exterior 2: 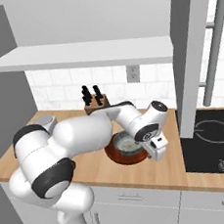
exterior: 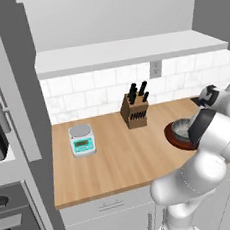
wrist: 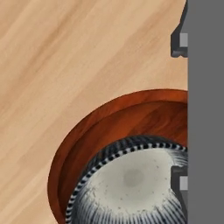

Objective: Pick up the bowls on the counter and stack them on top of one another in the open cabinet. Place the smaller bowl on top of the larger bowl.

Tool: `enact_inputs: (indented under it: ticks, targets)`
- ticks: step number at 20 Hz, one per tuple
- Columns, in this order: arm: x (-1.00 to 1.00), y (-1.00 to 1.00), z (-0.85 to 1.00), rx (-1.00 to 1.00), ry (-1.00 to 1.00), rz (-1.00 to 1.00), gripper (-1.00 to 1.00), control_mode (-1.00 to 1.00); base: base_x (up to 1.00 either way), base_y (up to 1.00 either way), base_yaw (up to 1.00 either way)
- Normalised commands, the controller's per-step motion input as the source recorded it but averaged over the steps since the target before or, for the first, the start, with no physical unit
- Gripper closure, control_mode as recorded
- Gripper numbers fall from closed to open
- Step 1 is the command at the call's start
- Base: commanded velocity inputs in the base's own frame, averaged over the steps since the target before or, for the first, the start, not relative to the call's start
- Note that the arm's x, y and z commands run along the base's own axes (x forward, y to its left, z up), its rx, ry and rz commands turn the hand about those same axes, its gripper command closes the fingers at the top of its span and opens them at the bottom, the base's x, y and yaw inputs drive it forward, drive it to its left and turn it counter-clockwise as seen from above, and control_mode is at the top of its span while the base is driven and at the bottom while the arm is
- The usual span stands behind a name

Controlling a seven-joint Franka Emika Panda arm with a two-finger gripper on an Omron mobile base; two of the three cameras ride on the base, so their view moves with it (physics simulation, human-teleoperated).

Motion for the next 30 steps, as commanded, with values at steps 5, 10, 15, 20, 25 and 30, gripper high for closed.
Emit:
enact_inputs:
  ticks: [5,10,15,20,25,30]
  targets:
    - [0.16,0.0,-0.09,0.0,-0.12,0.07,-1.0,-1.0,0.0,0.0,0.0]
    - [0.16,-0.01,-0.3,0.0,0.0,0.08,-1.0,-1.0,0.0,0.0,0.0]
    - [0.19,-0.01,-0.1,0.0,0.0,0.05,-1.0,-1.0,0.0,0.0,0.0]
    - [0.08,0.02,-0.17,0.0,0.0,0.02,-1.0,-1.0,0.0,0.0,0.0]
    - [0.05,0.02,-0.26,0.0,0.0,0.01,-1.0,-1.0,0.0,0.0,0.0]
    - [0.11,0.2,-0.16,-0.02,0.0,0.0,-1.0,-1.0,0.0,0.0,0.0]
